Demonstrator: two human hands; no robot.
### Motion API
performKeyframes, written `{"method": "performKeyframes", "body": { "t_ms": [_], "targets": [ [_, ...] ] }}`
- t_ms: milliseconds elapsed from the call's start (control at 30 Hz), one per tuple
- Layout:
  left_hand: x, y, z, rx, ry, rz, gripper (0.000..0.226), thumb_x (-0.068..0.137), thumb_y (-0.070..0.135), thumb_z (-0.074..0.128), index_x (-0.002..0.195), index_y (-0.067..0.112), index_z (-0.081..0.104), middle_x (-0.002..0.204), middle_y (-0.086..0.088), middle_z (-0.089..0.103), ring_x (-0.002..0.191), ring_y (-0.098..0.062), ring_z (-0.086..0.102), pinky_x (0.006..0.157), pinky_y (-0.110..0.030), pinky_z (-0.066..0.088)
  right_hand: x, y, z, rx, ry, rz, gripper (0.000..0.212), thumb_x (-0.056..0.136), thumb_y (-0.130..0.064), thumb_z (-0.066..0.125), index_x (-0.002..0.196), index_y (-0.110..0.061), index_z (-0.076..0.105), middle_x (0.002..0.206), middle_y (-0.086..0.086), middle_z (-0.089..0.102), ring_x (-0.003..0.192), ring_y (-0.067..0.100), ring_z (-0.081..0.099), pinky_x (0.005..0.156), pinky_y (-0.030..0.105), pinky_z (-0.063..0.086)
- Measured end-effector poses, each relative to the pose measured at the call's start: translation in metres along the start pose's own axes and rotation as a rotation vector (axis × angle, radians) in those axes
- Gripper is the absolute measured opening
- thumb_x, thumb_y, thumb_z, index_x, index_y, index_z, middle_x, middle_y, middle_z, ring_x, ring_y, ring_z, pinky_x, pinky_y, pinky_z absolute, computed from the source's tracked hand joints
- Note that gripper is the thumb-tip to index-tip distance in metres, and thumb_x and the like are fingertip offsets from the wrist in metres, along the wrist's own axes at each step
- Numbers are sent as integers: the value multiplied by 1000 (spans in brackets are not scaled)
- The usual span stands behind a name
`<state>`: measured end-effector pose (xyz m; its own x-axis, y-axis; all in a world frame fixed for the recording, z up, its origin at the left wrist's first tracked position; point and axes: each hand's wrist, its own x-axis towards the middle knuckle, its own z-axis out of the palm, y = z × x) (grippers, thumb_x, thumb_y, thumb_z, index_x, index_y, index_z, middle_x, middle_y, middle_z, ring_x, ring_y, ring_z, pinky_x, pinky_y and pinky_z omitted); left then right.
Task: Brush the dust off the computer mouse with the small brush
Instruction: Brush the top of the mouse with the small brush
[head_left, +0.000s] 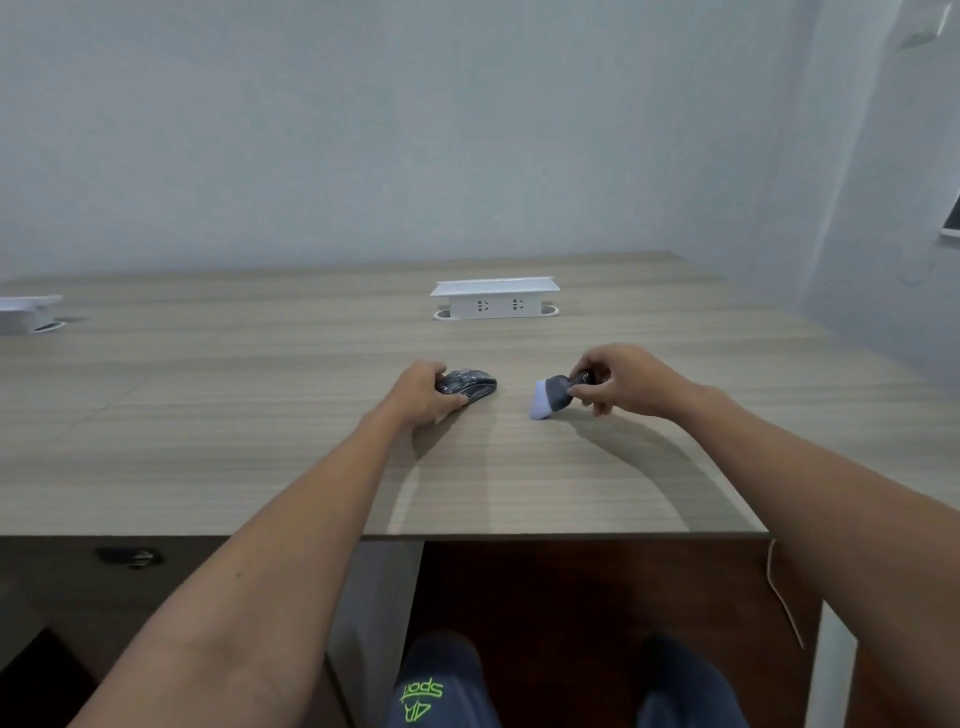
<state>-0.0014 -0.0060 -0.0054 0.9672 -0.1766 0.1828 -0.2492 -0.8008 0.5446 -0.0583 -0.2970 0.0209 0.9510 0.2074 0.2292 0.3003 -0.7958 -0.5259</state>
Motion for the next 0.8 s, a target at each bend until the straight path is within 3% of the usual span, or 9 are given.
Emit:
{"method": "performKeyframes", "body": {
  "t_ms": [67, 133, 200, 300, 467, 533, 600, 700, 800],
  "targets": [
    [-1, 0, -3, -18, -33, 8, 36, 84, 27, 79, 101, 18, 48, 104, -6, 56, 97, -20, 54, 99, -42, 47, 5, -5, 1, 19, 12, -6, 10, 90, -18, 72, 91, -8, 71, 65, -2, 72, 52, 9, 72, 54, 11, 49],
    [-1, 0, -4, -41, -69, -6, 39, 83, 27, 80, 112, 14, 57, 111, -9, 60, 105, -23, 58, 103, -42, 46, 10, -10, 3, 69, 35, -10, 12, 90, -16, 73, 89, -4, 72, 66, 5, 73, 50, 11, 72, 53, 14, 53],
    [-1, -1, -5, -65, -87, -32, 65, 82, 26, 81, 136, 2, 55, 129, -13, 62, 120, -27, 60, 107, -38, 45, 15, -15, 5, 124, 61, -14, 8, 87, -10, 74, 88, -2, 74, 64, 7, 73, 48, 12, 71, 50, 15, 53],
    [-3, 1, -7, -80, -103, -47, 76, 82, 26, 81, 144, -1, 48, 138, -14, 60, 126, -29, 58, 109, -36, 44, 21, -21, 9, 207, 81, -21, 7, 84, -2, 71, 90, -4, 76, 61, 5, 72, 48, 14, 71, 50, 18, 54],
    [-4, 1, -7, -86, -104, -39, 65, 82, 26, 81, 135, -3, 56, 118, -9, 64, 115, -28, 63, 104, -39, 47, 32, -27, 13, 401, 30, -22, 22, 92, 2, 65, 111, -4, 74, 76, 14, 72, 57, 25, 68, 61, 31, 63],
    [-5, 1, -7, -84, -100, -32, 64, 82, 26, 81, 134, -1, 57, 117, -8, 64, 117, -29, 63, 105, -40, 48, 36, -29, 14, 468, -8, -22, 24, 93, 4, 64, 115, -1, 72, 81, 16, 69, 59, 24, 66, 62, 27, 62],
    [-5, 2, -8, -87, -107, -21, 52, 81, 25, 81, 126, 5, 62, 113, -7, 63, 110, -26, 63, 105, -42, 47, 39, -30, 14, 514, -28, -35, 22, 94, 2, 67, 115, 0, 72, 81, 15, 68, 61, 22, 65, 62, 25, 62],
    [-5, 1, -7, -88, -109, -6, 28, 81, 23, 81, 95, 18, 58, 103, -5, 58, 95, -19, 56, 103, -44, 47, 42, -31, 14, 568, -31, -54, 18, 95, -14, 70, 106, 0, 75, 82, 18, 66, 70, 26, 65, 66, 26, 62],
    [-6, 1, -7, -106, -107, -1, 31, 81, 22, 81, 91, 23, 52, 103, -6, 59, 95, -20, 57, 103, -44, 46, 47, -31, 15, 534, -42, -60, 20, 99, -22, 64, 102, -7, 77, 87, 22, 65, 67, 23, 66, 66, 26, 62]
  ]
}}
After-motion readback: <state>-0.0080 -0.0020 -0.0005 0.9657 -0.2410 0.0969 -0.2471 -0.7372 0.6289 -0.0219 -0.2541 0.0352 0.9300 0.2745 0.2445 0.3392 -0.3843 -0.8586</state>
